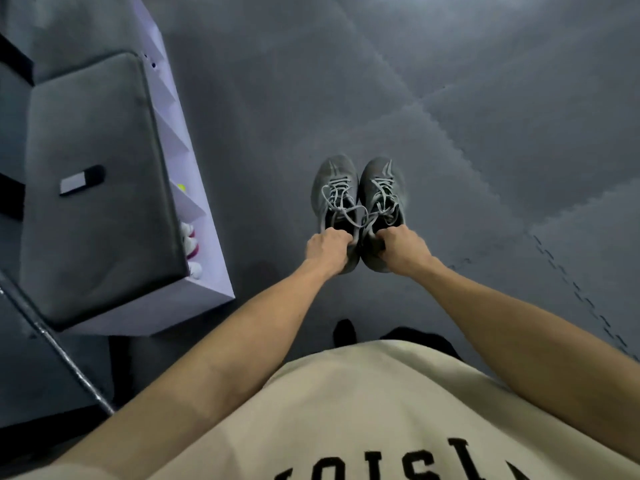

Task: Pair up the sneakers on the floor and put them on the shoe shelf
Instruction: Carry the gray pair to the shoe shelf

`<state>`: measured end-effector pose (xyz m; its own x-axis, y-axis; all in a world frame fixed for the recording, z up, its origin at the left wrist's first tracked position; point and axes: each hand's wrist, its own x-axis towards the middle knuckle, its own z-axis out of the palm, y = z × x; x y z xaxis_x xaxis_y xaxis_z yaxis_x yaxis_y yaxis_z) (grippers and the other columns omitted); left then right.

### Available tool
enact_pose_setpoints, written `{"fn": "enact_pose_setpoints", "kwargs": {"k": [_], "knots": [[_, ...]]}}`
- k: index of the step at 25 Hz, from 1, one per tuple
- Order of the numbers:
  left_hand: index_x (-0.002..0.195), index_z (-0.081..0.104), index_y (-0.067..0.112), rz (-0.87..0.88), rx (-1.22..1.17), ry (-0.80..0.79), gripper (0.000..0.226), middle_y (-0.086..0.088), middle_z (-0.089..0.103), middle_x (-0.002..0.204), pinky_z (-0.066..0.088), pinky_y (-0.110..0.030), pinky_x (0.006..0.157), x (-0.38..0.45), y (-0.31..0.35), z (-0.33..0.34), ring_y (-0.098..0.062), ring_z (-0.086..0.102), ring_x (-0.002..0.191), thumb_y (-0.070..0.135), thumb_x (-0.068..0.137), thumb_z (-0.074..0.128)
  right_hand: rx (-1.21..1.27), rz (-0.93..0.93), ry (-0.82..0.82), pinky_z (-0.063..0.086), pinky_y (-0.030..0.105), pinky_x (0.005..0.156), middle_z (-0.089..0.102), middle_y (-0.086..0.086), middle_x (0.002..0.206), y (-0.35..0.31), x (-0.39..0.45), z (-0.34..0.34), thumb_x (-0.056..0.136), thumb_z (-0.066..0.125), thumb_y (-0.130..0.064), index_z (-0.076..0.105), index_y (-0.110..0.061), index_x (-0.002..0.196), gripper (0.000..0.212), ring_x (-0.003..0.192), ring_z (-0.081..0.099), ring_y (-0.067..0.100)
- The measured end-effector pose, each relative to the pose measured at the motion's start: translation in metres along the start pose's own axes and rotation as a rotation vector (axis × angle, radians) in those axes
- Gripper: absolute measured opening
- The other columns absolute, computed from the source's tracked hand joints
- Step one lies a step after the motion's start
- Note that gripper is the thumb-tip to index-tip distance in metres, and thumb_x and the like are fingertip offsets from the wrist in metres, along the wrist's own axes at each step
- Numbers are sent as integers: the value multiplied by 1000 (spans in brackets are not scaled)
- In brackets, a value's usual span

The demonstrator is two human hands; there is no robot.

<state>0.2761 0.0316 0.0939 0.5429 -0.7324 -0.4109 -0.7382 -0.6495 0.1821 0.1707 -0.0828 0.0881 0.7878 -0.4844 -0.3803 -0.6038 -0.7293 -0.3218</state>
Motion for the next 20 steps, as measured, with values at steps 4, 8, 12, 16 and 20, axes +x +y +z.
{"fn": "enact_pose_setpoints", "kwargs": {"k": [4,8,12,16,20], "knots": [[92,62,17,14,26,-9,9,-11,65,104,48,-38,79,95,-11,-51,-36,62,99,11,87,59,11,2,-10,45,37,66,60,13,93,1,96,-49,84,49,-4,61,-8,93,16,89,61,38],[86,59,17,-11,21,-14,7,-11,64,102,48,-38,76,197,-13,-87,-37,63,98,10,86,60,9,-15,-28,42,35,66,52,9,86,22,197,-91,83,49,-4,54,-14,82,12,91,59,37],[94,64,18,-79,2,-11,11,-11,64,105,47,-37,77,298,-1,-134,-36,62,100,10,87,60,11,-55,-31,42,35,66,60,13,95,51,301,-143,83,50,-6,62,-11,93,16,92,61,38],[98,65,19,-119,-12,17,13,-10,65,106,48,-37,78,380,16,-181,-36,63,100,13,88,60,-21,-103,-44,47,39,71,63,16,101,71,382,-207,82,49,-5,66,-12,99,25,94,61,40],[98,66,18,-149,-35,60,13,-10,64,105,47,-37,78,457,26,-230,-36,62,100,14,87,60,-21,-135,-37,48,40,75,63,16,105,84,458,-264,83,49,-7,66,-12,103,27,97,61,40]]}}
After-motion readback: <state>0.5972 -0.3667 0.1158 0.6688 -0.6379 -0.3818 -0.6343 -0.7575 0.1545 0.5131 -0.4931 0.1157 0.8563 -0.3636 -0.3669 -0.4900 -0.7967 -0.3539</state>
